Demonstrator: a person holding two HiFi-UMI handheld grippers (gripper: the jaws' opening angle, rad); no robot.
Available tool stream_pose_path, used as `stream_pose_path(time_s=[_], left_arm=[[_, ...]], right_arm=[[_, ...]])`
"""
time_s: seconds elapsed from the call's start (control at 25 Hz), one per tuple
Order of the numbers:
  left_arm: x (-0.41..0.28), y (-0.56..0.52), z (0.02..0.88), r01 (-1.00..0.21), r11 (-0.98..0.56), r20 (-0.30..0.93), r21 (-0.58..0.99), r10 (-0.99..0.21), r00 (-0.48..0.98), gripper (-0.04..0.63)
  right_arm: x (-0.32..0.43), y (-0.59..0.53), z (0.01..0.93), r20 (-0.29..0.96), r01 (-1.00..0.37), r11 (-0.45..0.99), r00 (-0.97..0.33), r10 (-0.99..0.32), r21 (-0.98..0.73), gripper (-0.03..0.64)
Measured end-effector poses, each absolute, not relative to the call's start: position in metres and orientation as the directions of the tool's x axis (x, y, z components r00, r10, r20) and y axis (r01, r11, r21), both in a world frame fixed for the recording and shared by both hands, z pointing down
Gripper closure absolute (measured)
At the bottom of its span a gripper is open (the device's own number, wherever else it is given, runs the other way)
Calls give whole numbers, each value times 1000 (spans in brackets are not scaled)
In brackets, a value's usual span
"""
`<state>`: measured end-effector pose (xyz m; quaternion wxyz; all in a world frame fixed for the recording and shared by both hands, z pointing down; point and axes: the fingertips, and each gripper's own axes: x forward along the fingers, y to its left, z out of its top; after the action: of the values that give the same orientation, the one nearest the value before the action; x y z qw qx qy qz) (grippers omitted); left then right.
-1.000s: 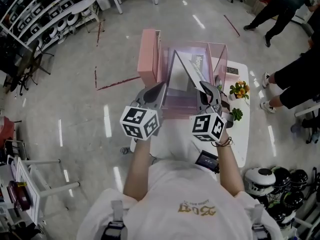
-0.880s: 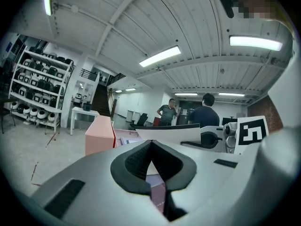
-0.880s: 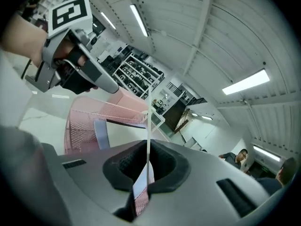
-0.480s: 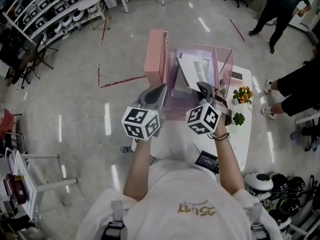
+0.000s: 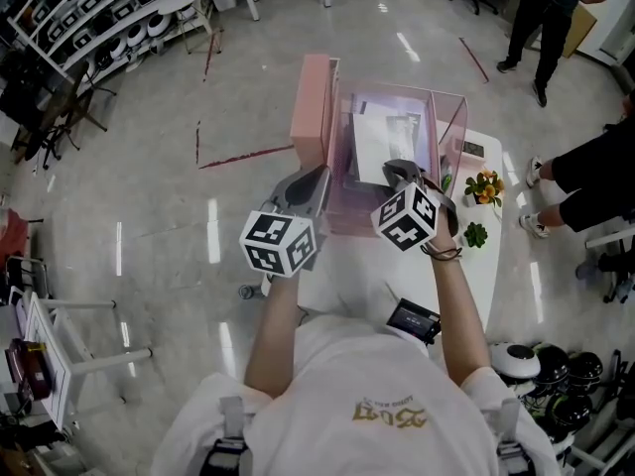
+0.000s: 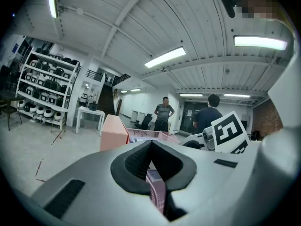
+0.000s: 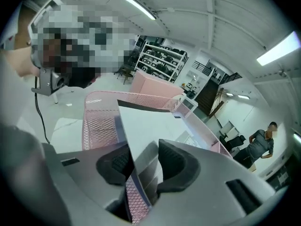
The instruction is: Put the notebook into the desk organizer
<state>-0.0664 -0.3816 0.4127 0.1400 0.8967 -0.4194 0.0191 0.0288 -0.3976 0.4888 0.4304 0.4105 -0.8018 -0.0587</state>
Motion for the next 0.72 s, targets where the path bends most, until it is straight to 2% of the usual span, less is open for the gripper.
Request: stream_pose_path(time_s=[0.12, 0.24, 0.48, 0.72], left_arm=[[-68, -381, 414, -759, -605, 154, 239, -748, 645, 580], [-68, -380, 414, -758, -605, 152, 243, -748, 646, 580], [-72, -375, 417, -759, -600, 155, 254, -749, 644, 580], [-72, -373, 416, -757, -602, 150, 252, -749, 646, 580]], right_arm=[[28, -397, 490, 672, -599, 691, -317, -669, 404, 466], [26, -394, 491, 691, -599, 719, -352, -631, 352, 431], [23, -393, 490, 702, -593, 737, -371, -608, 325, 420], [22, -391, 490, 711, -580, 760, -400, -578, 292, 368]])
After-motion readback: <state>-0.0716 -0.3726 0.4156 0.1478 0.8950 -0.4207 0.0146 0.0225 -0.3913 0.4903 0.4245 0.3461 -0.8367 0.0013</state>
